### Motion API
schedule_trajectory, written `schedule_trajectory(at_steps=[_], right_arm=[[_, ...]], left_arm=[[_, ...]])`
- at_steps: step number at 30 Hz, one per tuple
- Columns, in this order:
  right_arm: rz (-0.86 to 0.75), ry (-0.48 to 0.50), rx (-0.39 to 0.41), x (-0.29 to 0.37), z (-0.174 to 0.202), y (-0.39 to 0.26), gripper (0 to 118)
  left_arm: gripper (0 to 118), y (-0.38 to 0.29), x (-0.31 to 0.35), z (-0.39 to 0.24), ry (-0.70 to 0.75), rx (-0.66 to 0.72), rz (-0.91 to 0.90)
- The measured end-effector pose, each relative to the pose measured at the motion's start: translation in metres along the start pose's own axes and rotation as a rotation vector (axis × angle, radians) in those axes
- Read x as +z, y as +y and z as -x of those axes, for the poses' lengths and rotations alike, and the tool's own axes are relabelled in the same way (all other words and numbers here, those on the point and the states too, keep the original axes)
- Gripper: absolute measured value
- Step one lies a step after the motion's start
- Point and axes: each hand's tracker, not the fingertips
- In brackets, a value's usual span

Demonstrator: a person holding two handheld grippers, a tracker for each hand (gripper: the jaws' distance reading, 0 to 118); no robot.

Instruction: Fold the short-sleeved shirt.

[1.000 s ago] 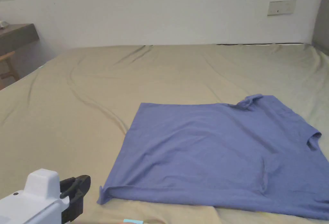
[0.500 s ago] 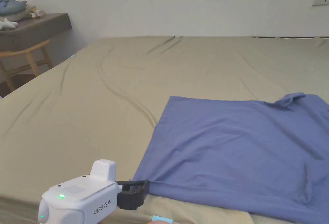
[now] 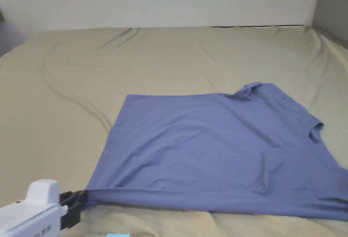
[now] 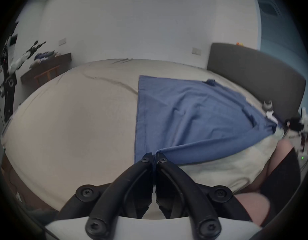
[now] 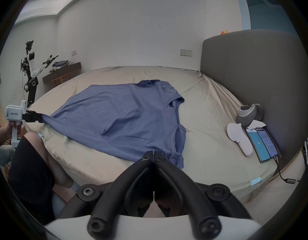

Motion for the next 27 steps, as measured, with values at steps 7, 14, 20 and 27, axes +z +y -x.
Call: schedule_trajectory(at_steps=[7, 14, 20, 27], right_arm=[[0.09, -0.093, 0.038, -0.063, -0.029, 0.0, 105], [0.228, -0.068, 0.083, -0.101, -0.029, -0.004, 3], [0.217, -0.046, 0.041, -0.078, -0.032, -0.007, 3], [0.186, -0.019, -0.002, -0.058, -0.041, 0.029, 3]], left_arm=[[0, 0.017, 0.001, -0.012, -0.001, -0.024, -0.012], [0, 0.024, 0.006, -0.028, 0.003, -0.022, -0.007], [0, 0.027, 0.021, -0.031, -0.002, -0.023, -0.004], [0, 0.058, 0.026, -0.027, -0.013, -0.016, -0.009]])
